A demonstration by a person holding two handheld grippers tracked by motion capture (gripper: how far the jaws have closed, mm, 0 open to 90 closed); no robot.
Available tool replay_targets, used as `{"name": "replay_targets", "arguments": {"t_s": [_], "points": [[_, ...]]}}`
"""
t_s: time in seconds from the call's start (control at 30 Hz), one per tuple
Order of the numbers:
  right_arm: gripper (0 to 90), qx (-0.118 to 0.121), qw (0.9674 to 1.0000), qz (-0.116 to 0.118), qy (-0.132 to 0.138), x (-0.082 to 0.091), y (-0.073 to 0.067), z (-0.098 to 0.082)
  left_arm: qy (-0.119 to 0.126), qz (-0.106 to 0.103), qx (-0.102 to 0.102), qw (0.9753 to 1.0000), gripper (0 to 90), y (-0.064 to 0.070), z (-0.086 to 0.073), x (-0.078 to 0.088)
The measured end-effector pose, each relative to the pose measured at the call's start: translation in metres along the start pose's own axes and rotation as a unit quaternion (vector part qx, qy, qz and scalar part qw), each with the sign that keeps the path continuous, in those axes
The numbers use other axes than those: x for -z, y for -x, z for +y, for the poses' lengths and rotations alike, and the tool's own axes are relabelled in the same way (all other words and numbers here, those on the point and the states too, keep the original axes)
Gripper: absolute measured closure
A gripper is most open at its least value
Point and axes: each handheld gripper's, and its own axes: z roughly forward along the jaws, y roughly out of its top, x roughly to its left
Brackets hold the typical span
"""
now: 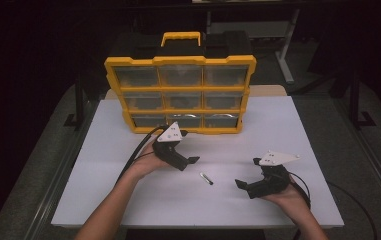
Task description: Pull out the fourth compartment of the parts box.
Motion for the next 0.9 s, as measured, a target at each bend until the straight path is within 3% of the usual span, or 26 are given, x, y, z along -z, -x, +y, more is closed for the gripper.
{"name": "replay_targets", "arguments": {"t_s": [0.17, 0.9], "points": [[0.0, 0.002, 1.0, -0.001, -0.001, -0.0007, -0.0002, 0.0001, -0.005, 0.002, -0.02, 0.9998, 0.9, 0.0007, 0.0003, 0.0003], [0.0, 0.002, 1.0, -0.001, -0.001, 0.0, 0.0008, 0.0, 0.004, 0.02, -0.063, 0.9978, 0.9, 0.0019, 0.0006, 0.0018]]}}
